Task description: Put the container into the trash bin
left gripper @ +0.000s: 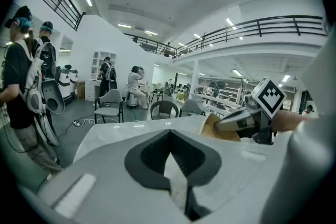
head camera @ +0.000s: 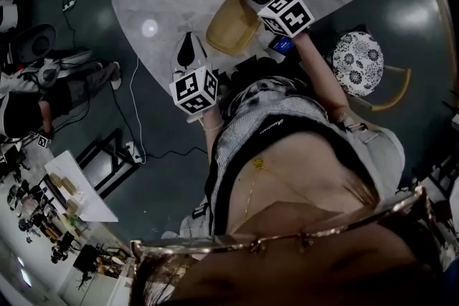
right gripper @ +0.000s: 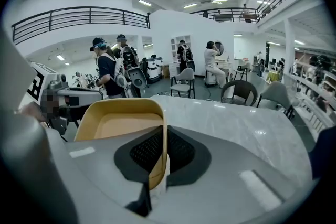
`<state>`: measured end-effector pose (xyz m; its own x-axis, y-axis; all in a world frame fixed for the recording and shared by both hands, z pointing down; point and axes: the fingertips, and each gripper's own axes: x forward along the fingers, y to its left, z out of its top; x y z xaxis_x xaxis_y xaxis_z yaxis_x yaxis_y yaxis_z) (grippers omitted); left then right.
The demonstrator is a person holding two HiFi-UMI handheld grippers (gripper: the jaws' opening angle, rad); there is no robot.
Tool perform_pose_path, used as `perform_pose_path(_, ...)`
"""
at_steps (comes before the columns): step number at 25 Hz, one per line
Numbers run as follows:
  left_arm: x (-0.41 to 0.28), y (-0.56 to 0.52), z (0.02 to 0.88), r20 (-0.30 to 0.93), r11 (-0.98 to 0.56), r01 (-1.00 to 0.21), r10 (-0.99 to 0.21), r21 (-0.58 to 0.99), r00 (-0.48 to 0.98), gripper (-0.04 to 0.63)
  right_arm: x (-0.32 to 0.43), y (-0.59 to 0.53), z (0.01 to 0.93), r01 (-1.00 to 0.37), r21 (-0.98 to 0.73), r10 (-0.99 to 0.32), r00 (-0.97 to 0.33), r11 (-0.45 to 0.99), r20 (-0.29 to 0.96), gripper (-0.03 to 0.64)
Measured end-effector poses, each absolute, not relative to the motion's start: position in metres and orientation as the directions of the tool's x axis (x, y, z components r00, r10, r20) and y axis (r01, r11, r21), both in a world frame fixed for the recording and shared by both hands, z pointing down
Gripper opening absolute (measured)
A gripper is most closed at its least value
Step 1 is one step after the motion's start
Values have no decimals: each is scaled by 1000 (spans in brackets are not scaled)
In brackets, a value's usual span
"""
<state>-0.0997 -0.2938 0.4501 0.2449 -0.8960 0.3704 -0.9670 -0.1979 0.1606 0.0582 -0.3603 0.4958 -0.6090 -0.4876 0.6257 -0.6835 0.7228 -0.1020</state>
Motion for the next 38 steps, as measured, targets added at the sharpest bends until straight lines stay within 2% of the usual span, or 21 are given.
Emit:
perform_pose_path(16, -86, -287, 435, 356, -95, -985, -924, 142, 140, 2, 54, -362, 486, -569, -134, -391, -699, 812, 599, 29)
perform_pose_path(29, -88, -241, 437, 365, 127, -982, -928, 141, -68, 2, 28, -345, 494, -359, -143, -210, -776, 922, 595, 29)
perform_pose_path(38, -121, -198, 438, 375, 232, -963, -912, 135, -167, 1, -16, -314, 491, -265, -155, -128, -801, 952, 585, 29)
